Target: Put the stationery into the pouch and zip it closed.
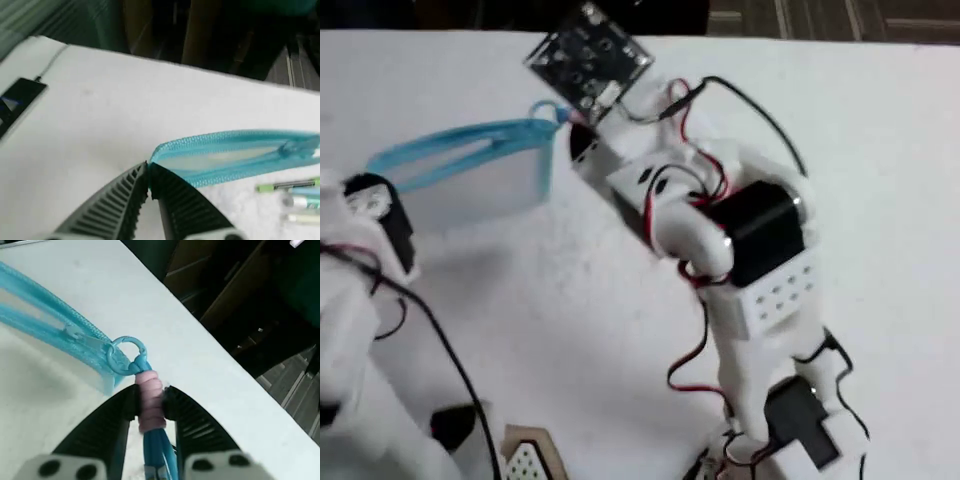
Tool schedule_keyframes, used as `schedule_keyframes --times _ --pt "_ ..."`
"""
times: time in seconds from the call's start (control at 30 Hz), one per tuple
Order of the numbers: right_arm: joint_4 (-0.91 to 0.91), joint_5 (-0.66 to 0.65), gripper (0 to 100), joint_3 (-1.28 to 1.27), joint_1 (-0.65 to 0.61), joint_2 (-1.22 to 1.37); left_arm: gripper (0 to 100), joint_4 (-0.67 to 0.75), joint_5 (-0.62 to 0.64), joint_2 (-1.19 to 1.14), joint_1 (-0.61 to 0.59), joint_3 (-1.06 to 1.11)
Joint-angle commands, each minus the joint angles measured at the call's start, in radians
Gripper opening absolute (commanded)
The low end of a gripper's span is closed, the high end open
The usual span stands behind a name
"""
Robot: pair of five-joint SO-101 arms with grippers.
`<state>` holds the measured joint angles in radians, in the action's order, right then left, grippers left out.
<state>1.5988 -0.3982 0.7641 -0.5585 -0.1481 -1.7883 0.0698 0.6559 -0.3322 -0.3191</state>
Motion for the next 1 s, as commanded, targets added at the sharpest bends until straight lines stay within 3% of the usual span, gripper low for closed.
schedule_keyframes --times 0.0,0.37,0.53,0.77,0.97 --pt "-0.015 0.009 1.8 0.002 0.07 -0.013 2 -0.003 -0.006 -0.073 -0.03 0.163" --pt "-0.015 0.003 1.8 -0.058 0.067 0.128 2 -0.002 -0.041 -0.383 -0.091 0.21" --pt "-0.015 0.003 1.8 -0.058 0.076 0.153 4 0.008 -0.115 -0.424 -0.007 0.203" --pt "-0.015 0.002 1.8 -0.06 0.105 0.154 22 0.011 -0.14 -0.429 0.117 0.209" --pt "-0.015 0.002 1.8 -0.06 0.104 0.154 23 0.015 -0.15 -0.433 0.133 0.213"
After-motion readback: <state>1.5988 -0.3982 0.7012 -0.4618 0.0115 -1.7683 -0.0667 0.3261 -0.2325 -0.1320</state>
